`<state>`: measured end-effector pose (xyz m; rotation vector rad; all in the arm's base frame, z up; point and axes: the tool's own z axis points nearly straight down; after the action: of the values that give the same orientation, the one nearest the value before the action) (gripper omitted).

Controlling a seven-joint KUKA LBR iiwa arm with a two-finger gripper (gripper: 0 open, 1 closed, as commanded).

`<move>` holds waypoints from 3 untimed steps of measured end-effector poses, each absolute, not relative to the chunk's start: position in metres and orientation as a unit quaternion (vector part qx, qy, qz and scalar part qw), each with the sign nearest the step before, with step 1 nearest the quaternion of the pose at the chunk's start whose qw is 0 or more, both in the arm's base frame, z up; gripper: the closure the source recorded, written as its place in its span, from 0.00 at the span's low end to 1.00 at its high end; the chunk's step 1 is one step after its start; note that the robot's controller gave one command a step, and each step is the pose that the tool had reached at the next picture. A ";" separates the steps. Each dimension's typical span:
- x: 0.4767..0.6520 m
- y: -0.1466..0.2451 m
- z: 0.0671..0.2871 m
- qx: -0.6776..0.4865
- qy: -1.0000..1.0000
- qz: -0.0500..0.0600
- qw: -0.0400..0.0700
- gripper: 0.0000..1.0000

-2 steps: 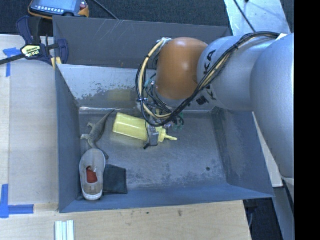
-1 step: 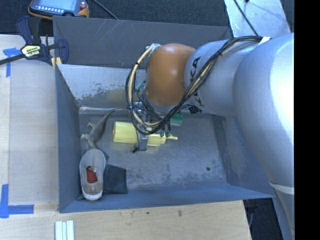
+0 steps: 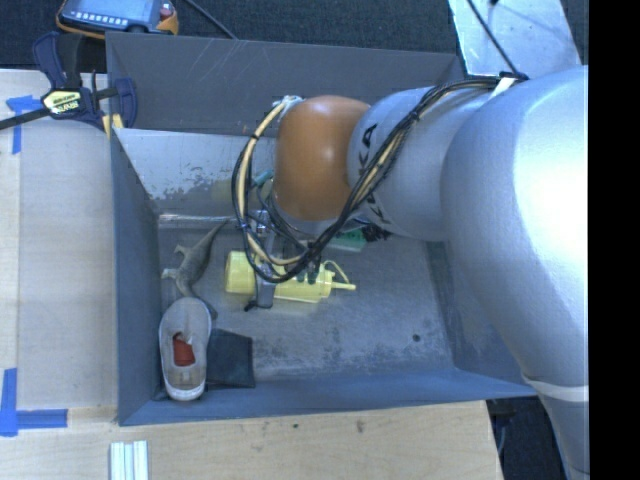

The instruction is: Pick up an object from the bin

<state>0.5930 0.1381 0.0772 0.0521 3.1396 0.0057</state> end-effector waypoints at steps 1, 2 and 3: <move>0.587 0.131 0.075 0.087 0.996 0.000 0.001 1.00; 0.587 0.131 0.075 0.087 0.996 0.000 0.001 1.00; 0.571 0.128 0.127 0.083 0.997 -0.001 -0.003 1.00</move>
Offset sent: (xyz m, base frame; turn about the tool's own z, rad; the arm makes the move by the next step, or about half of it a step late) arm 0.0000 0.0000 0.0000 0.0000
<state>0.5712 0.1281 0.1268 0.2602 3.1359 -0.0024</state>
